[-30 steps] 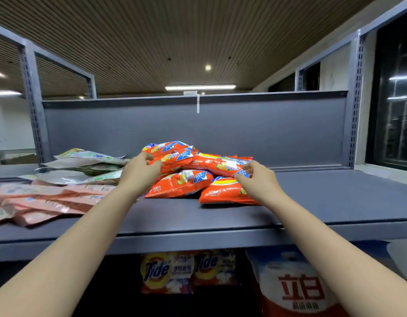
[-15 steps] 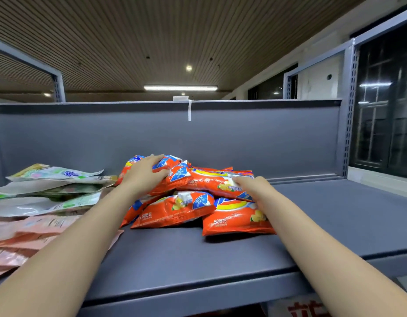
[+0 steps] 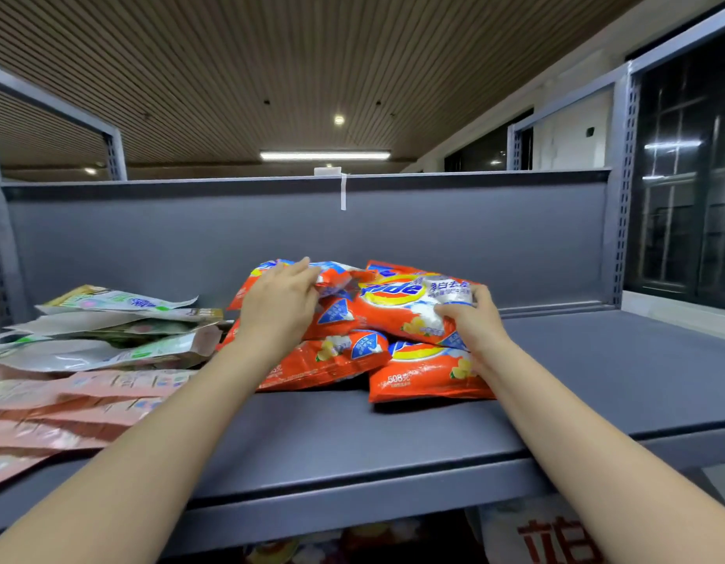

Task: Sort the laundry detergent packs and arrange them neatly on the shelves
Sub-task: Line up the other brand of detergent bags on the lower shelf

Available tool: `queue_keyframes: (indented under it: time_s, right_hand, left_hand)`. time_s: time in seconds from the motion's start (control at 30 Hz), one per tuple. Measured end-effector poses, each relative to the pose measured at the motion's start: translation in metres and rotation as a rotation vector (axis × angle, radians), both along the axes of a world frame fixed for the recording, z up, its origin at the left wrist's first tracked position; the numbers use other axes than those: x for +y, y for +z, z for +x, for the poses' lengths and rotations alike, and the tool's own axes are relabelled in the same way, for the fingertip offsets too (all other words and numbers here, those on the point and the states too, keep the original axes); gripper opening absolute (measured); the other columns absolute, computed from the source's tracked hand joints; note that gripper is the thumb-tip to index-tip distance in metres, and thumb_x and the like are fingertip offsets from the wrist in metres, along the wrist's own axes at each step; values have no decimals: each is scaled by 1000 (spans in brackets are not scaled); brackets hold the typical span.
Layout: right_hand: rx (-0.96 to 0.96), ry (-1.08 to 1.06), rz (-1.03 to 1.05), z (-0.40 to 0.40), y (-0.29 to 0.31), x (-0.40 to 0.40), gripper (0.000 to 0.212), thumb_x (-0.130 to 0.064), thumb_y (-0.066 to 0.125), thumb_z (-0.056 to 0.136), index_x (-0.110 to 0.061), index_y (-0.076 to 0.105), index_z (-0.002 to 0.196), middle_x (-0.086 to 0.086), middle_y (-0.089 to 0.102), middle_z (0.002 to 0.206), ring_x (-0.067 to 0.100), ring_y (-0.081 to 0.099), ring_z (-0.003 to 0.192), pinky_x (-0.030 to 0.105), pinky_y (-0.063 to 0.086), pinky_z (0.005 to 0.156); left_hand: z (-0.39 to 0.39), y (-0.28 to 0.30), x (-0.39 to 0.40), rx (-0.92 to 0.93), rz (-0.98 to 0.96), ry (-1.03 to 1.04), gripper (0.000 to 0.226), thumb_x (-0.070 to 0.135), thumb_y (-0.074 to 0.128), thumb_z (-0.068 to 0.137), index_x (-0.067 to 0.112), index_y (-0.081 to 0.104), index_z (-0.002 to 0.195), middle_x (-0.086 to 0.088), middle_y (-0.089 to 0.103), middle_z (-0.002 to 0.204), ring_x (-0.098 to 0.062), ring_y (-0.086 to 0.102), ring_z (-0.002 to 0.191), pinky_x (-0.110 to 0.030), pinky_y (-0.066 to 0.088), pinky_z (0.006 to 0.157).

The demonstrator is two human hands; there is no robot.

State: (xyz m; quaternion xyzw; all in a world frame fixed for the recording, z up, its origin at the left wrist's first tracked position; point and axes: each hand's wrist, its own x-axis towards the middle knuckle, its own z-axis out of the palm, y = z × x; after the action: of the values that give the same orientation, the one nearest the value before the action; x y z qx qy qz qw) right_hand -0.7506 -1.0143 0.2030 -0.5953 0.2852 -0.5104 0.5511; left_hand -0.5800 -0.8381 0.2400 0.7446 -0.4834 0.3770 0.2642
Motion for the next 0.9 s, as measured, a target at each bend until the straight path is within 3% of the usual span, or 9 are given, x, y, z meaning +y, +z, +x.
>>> queue_keyframes:
  time_s: [0.2, 0.3, 0.4, 0.5, 0.53, 0.63, 0.7, 0.83, 0.9]
  right_hand:
    - [-171, -52, -85, -22, 1, 18, 35, 12, 59, 74, -12, 48, 96, 8, 59, 89, 17, 54, 69, 30, 47, 64]
    - [-178, -84, -98, -33, 8, 29, 36, 15, 55, 67, -7, 47, 95, 14, 56, 90, 20, 53, 67, 30, 44, 55]
    - [-136, -108, -137, -40, 12, 42, 35, 14, 53, 68, -9, 47, 93, 12, 55, 92, 19, 54, 69, 32, 47, 56]
    - [-146, 2, -135, -43, 13, 55, 23, 7, 48, 80, -14, 56, 79, 6, 65, 84, 20, 65, 72, 34, 56, 64]
    - [-163, 42, -113, -45, 13, 58, 23, 4, 47, 83, -15, 58, 77, 5, 67, 80, 19, 67, 69, 33, 57, 63]
    - [-177, 28, -96, -48, 14, 62, 25, -1, 45, 86, -17, 59, 72, -1, 67, 74, 18, 65, 71, 32, 54, 67]
    - [-191, -45, -120, -49, 11, 66, 29, -6, 43, 88, -18, 57, 66, -8, 66, 65, 15, 63, 68, 31, 53, 66]
    - [-285, -169, -131, -51, 1, 73, 32, -12, 43, 85, -22, 58, 58, -8, 68, 66, 21, 67, 73, 43, 56, 73]
    - [-317, -280, -139, -57, -1, 75, 33, -19, 43, 80, -26, 59, 52, -13, 64, 58, 19, 66, 68, 39, 55, 68]
  left_hand:
    - [-59, -22, 24, -278, 74, -90, 32, 23, 60, 75, 10, 72, 102, -13, 68, 111, -37, 62, 100, -45, 48, 86]
    - [-69, -41, 28, -228, 203, -201, 41, 43, 71, 71, 18, 70, 103, -7, 62, 123, -34, 54, 117, -47, 42, 96]
    - [-70, -54, 31, 54, 313, -349, 42, 55, 71, 72, 26, 65, 103, 3, 54, 133, -16, 43, 127, -31, 31, 104]
    - [-66, -53, 39, 448, 111, -557, 18, 36, 65, 86, 23, 67, 98, 7, 63, 114, -8, 52, 111, -22, 39, 93]
    - [-60, -52, 41, 478, -13, -473, 16, 31, 62, 89, 22, 66, 102, 5, 63, 114, -11, 53, 111, -21, 40, 91]
    - [-38, -51, 54, 374, -324, 95, 33, 24, 60, 87, 12, 59, 117, -9, 59, 121, -30, 47, 117, -37, 33, 96]
    - [-24, -52, 62, 578, -368, 200, 45, 25, 61, 83, 2, 52, 121, -18, 54, 125, -34, 45, 117, -40, 34, 96]
    - [-18, -46, 69, 1307, -354, -153, 39, 37, 69, 74, 13, 57, 103, -14, 67, 106, -29, 63, 90, -40, 50, 84]
    - [-16, -41, 69, 1362, -273, -181, 29, 39, 70, 77, 20, 57, 94, -7, 69, 96, -24, 65, 89, -37, 53, 84]
